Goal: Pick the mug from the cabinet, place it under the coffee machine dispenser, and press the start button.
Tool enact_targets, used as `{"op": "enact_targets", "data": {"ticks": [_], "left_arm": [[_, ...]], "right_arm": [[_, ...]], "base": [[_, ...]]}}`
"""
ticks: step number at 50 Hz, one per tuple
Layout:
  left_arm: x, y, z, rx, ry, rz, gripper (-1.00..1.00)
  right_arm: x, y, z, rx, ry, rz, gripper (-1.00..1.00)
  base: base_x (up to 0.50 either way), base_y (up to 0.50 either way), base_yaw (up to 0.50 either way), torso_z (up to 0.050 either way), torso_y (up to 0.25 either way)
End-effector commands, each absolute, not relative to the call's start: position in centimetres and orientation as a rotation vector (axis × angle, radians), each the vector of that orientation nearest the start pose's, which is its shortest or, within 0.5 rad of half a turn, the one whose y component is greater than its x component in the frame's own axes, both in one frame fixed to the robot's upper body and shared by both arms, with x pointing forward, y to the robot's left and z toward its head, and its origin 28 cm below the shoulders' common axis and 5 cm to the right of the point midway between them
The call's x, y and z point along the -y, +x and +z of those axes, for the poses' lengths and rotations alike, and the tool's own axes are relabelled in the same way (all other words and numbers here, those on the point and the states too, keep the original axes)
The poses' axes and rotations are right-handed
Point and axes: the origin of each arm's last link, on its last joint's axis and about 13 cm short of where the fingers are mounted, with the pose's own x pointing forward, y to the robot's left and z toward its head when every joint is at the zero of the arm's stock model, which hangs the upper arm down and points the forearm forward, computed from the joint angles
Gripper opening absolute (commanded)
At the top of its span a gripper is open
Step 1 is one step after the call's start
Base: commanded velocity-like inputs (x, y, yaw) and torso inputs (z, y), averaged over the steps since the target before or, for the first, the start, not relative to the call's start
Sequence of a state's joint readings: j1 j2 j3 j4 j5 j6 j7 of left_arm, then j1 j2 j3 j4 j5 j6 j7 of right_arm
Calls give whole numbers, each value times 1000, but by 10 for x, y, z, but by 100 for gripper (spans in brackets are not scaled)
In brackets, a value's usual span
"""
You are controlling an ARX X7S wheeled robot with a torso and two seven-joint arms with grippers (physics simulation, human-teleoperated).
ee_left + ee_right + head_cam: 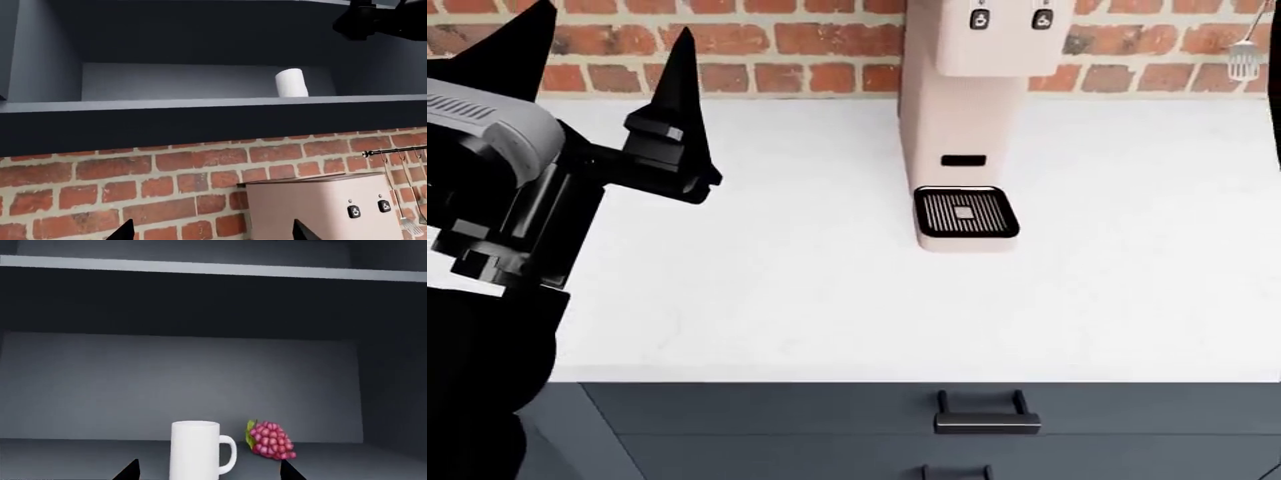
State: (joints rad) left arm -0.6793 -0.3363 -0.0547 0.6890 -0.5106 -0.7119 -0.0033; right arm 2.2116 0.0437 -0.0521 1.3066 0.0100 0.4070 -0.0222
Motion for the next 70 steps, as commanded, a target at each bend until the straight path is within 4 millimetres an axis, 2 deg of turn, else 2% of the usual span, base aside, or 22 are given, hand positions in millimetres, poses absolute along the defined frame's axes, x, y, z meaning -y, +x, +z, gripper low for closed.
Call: {"op": "enact_targets", "data": {"ticks": [1,11,15,26,37,46,53,65,69,70], "left_arm": [[-243,245,265,615,39,-275,100],[-243,247,264,608,45,-279,100],[-244,247,263,606,47,-278,100],[-244,247,262,606,45,-276,100],[-244,246,263,609,48,-281,100],[-244,244,263,613,50,-283,100],[-242,232,270,616,49,-283,100],[-243,241,265,613,49,-287,100],[-242,238,267,615,49,-290,100],[-242,237,267,616,48,-290,100]], "right_arm": [[111,357,529,474,-20,1,100],[106,364,519,461,-6,39,100],[107,354,533,483,-10,30,100],[108,347,543,508,5,56,100],[99,351,534,444,94,184,100],[98,352,531,417,64,168,100],[98,354,528,403,49,164,100],[98,359,522,385,39,147,100],[98,362,516,370,60,158,100],[98,363,516,367,40,152,-100]], "base": [[234,-90,0,0,0],[233,-79,0,0,0],[233,-79,0,0,0],[233,-75,0,0,0],[234,-51,0,0,0],[223,-7,0,0,2],[197,0,0,0,0],[145,0,0,0,0],[44,0,0,0,0],[0,0,0,0,0]]}}
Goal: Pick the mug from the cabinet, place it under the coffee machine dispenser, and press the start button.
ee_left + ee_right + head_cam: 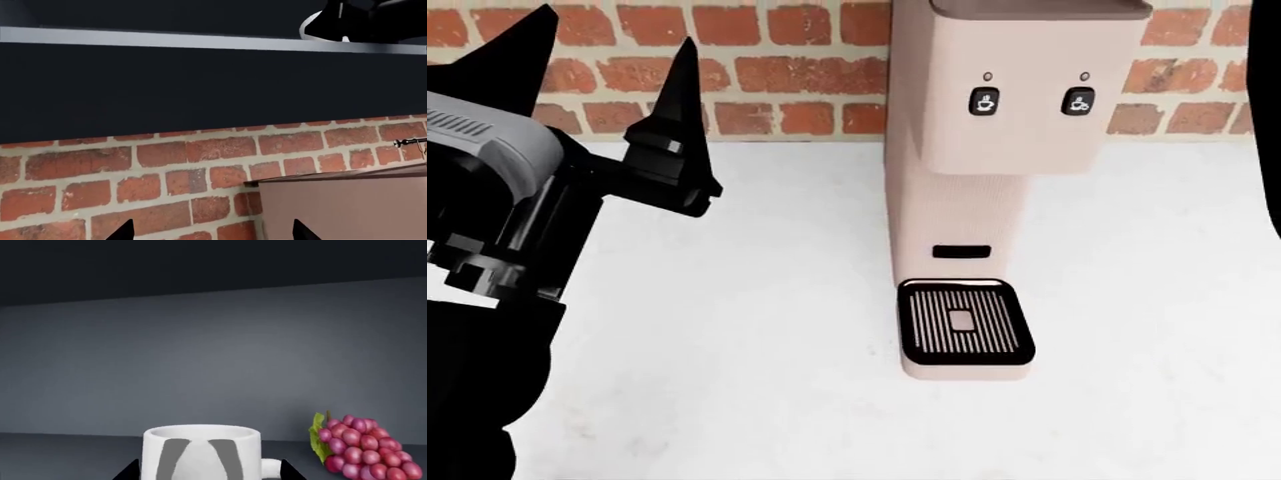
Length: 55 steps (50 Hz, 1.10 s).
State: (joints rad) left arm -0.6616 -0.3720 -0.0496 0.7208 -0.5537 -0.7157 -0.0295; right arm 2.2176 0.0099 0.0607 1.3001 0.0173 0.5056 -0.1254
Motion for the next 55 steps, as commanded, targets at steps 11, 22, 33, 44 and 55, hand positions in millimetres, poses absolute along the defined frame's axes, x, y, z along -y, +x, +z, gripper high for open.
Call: {"op": "enact_targets", "data": {"ticks": [11,22,33,44,55], "left_arm": [[-242,232,269,619,44,-287,100],[-243,234,269,625,44,-283,100],[-246,248,258,624,43,-278,100],[-241,238,262,619,46,-281,100],[-237,225,271,621,53,-286,100]], "right_arm": [[103,358,528,478,4,201,-100],[112,336,563,691,-32,182,-100],[120,328,571,718,-67,232,-100],[132,320,566,739,-58,269,-100],[133,308,554,737,-62,309,-100]], "base": [[0,0,0,0,0],[0,0,0,0,0],[-310,185,0,0,0],[-49,-14,0,0,0],[-85,-211,0,0,0]]}}
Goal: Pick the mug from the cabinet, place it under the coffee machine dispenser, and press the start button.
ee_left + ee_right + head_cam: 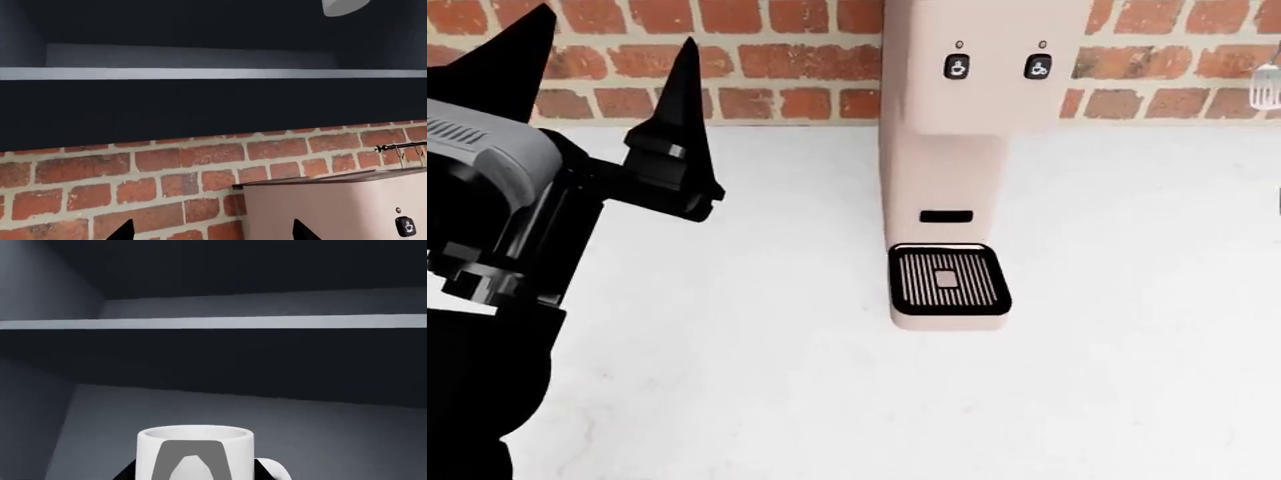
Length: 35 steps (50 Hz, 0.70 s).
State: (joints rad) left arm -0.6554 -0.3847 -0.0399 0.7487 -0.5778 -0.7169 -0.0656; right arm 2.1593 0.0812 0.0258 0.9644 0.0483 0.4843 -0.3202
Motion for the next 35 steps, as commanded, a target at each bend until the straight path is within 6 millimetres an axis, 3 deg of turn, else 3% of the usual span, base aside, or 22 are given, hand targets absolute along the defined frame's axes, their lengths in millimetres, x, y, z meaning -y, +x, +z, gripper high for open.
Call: {"op": "enact_targets", "data": {"ticks": [1,20,35], "left_arm": [[-237,225,271,621,52,-286,100],[-241,244,256,606,56,-276,100],[-239,238,255,595,65,-270,100]], "right_arm": [[132,307,552,734,-65,316,-100],[137,240,476,746,-94,457,-100],[142,217,414,636,-113,529,-100]], "base": [[-488,238,0,0,0],[0,0,0,0,0],[0,0,0,0,0]]}}
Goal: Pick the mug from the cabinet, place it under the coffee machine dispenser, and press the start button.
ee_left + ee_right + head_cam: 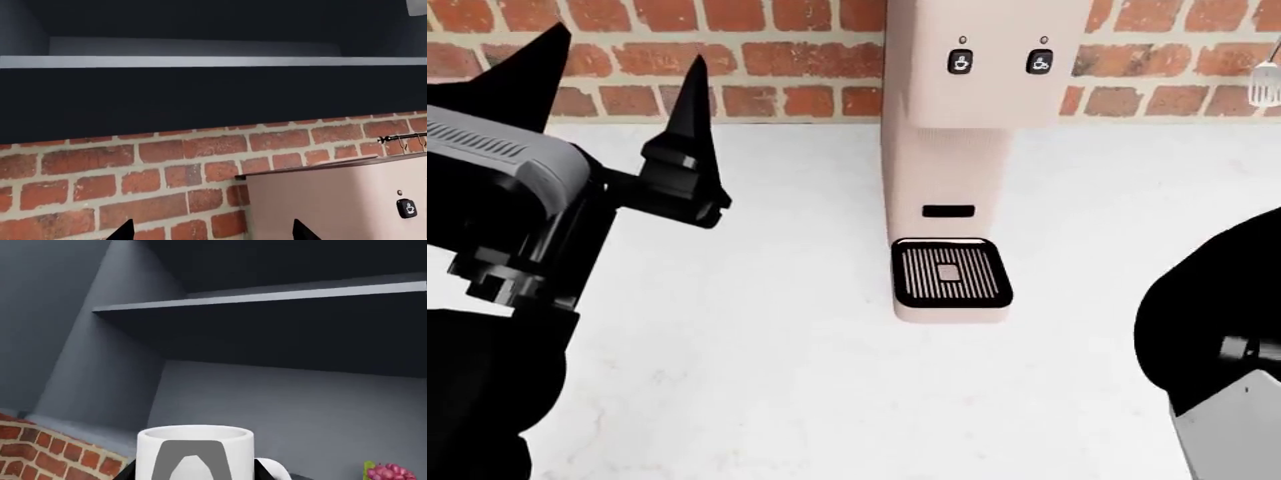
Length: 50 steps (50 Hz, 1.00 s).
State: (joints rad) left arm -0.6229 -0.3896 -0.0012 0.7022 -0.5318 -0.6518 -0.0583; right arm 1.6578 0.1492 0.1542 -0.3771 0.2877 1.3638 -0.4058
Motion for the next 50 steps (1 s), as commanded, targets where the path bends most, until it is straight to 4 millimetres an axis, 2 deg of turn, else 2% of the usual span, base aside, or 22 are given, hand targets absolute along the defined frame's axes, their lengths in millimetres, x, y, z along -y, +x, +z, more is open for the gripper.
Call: {"op": "enact_targets", "data": {"ticks": [1,5,12,21,22,24,26,28,31,34,42,50], "left_arm": [[-238,236,256,595,66,-271,100],[-237,231,258,594,67,-271,100],[-236,228,259,594,70,-271,100],[-237,231,258,588,76,-268,100],[-237,231,257,587,76,-267,100],[-238,232,257,585,77,-265,100],[-238,233,256,582,78,-263,100],[-238,234,255,579,79,-262,100],[-238,234,254,579,81,-262,100],[-238,234,254,578,83,-262,100],[-237,234,253,573,87,-264,100],[-236,235,252,567,91,-269,100]], "right_arm": [[143,217,410,626,-115,532,-100],[144,212,391,579,-124,541,-100],[143,206,374,526,-133,565,-100],[151,198,331,429,-223,576,-100],[151,197,330,418,-237,572,-100],[158,197,349,379,-277,557,-100],[155,205,350,348,-306,537,-100],[158,205,349,354,-305,511,-100],[174,188,349,379,-291,476,-100],[180,181,343,370,-295,465,-100],[179,179,316,349,-294,466,-100],[175,176,271,424,-305,448,-100]], "base": [[0,0,0,0,0],[0,0,0,0,0],[0,0,0,0,0],[0,0,0,0,0],[0,0,0,0,0],[0,0,0,0,0],[0,0,0,0,0],[0,0,0,0,0],[0,0,0,0,0],[0,0,0,0,0],[0,0,0,0,0],[0,0,0,0,0]]}}
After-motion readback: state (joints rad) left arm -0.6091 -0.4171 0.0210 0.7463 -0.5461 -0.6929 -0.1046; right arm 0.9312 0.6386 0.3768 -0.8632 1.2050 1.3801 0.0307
